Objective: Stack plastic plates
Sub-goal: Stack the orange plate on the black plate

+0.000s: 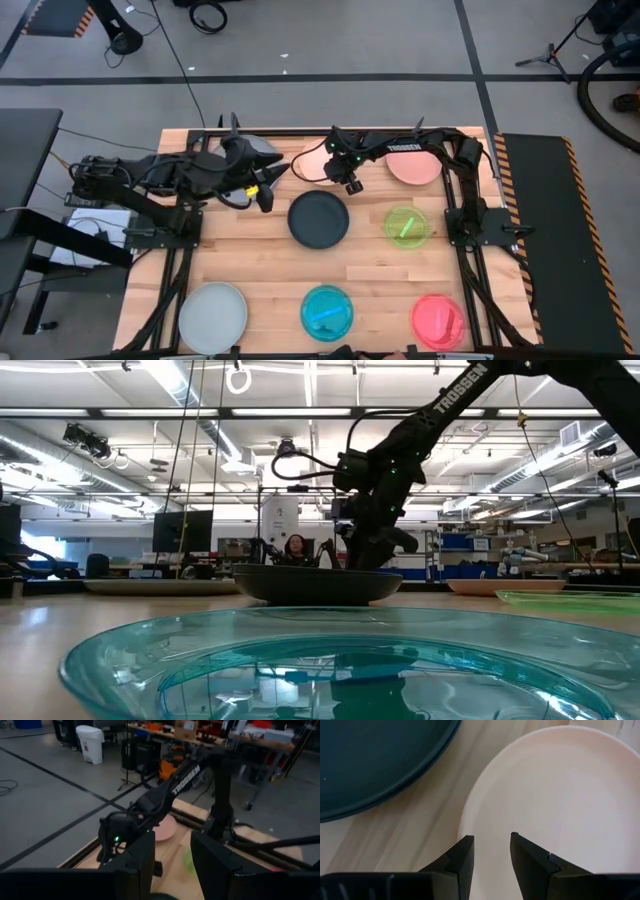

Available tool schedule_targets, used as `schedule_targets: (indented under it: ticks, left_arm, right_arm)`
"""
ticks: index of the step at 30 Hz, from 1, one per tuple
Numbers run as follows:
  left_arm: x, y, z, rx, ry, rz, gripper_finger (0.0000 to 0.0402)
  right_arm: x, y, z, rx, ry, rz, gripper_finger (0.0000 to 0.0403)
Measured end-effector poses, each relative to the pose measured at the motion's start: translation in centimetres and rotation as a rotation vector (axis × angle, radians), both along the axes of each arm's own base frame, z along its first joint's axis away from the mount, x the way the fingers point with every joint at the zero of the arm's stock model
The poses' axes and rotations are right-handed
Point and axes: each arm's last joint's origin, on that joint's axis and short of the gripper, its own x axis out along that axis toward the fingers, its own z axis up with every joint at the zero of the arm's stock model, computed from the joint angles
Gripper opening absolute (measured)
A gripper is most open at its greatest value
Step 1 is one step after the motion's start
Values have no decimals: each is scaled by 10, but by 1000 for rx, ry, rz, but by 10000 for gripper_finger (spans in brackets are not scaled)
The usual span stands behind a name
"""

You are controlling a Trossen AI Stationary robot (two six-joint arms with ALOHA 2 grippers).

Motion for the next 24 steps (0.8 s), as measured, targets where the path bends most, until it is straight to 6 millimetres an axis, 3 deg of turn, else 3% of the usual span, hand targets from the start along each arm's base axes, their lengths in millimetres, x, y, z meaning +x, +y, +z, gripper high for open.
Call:
schedule_targets:
  ticks: [6, 12, 18, 24]
  left_arm:
    - [-4, -5, 1, -2, 4, -21, 133]
    - [-5, -9, 0, -12, 9, -37, 133]
    - [-6, -8, -4, -22, 36, -28, 133]
    - [-6, -9, -4, -41, 31, -27, 133]
  right_arm:
    - [-5, -2, -15, 54, 78, -5, 135]
    - [-4, 4, -12, 52, 87, 7, 135]
    - [3, 0, 8, 55, 96, -28, 135]
    - [-4, 6, 24, 95, 107, -22, 135]
